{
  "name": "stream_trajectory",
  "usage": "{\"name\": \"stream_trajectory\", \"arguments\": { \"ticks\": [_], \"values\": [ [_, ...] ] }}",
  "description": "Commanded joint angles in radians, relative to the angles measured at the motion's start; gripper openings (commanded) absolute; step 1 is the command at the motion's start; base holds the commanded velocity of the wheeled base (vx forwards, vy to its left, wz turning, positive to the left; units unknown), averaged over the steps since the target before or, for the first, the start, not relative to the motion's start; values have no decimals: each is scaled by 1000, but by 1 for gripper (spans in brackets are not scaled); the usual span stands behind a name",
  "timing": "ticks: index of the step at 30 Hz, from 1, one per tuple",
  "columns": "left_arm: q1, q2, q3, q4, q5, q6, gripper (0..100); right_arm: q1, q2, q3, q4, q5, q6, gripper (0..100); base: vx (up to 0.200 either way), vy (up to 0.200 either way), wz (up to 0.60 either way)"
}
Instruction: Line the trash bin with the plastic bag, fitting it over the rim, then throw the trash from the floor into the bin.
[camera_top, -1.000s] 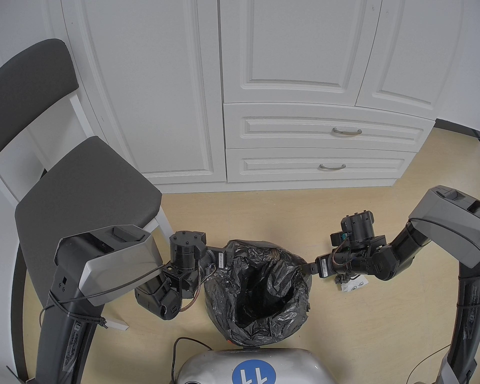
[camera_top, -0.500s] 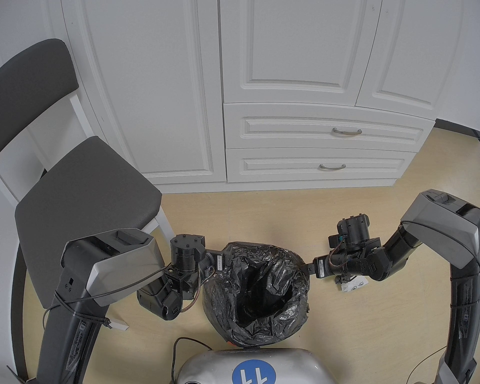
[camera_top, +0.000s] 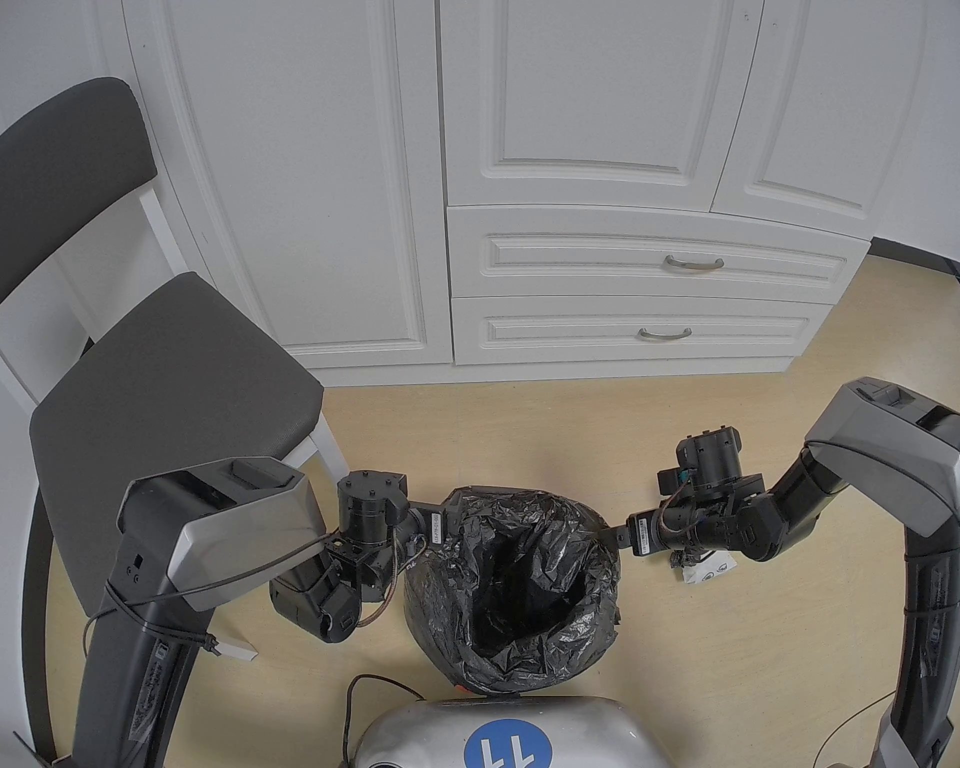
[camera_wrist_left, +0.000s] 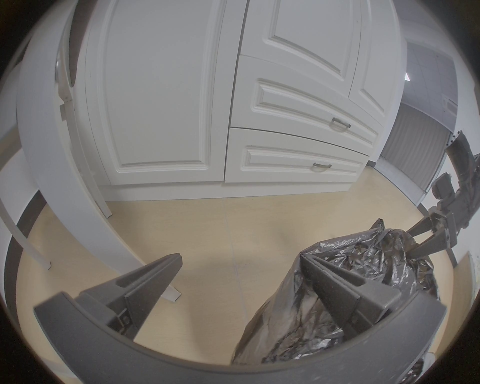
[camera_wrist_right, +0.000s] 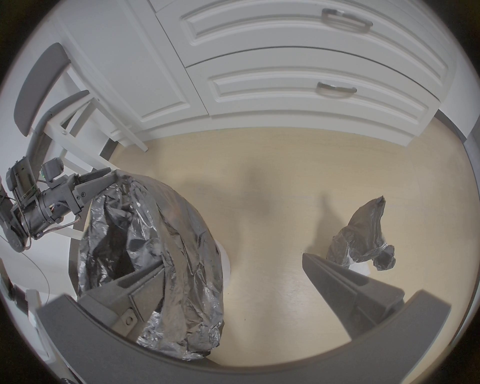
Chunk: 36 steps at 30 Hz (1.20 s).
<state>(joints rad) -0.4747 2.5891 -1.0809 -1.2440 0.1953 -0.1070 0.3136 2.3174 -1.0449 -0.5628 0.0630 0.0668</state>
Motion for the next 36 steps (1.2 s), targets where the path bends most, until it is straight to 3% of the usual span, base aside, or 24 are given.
{"name": "stream_trajectory", "arguments": {
  "ticks": [1,5,11,15,17,20,27,36],
  "values": [
    [-9,-121,95,-3,-2,0,100,25,-124,59,0,3,-2,100,0,0,0],
    [-33,-257,225,0,-39,3,100,55,-197,111,0,1,-12,100,0,0,0],
    [-51,-320,337,8,-114,15,100,70,-196,129,1,0,-25,100,0,0,0],
    [-12,-316,414,9,-198,93,100,76,-201,149,0,0,-59,100,0,0,0],
    [68,-294,483,12,-344,201,100,79,-214,164,-2,0,-74,100,0,0,0],
    [145,-256,499,15,-450,288,100,81,-214,172,-19,0,-78,100,0,0,0],
    [203,-261,533,15,-507,333,100,79,-214,177,-28,0,-79,100,0,0,0],
    [149,-90,446,26,-517,333,100,61,-213,166,-29,-2,-79,100,0,0,0]
  ]
}}
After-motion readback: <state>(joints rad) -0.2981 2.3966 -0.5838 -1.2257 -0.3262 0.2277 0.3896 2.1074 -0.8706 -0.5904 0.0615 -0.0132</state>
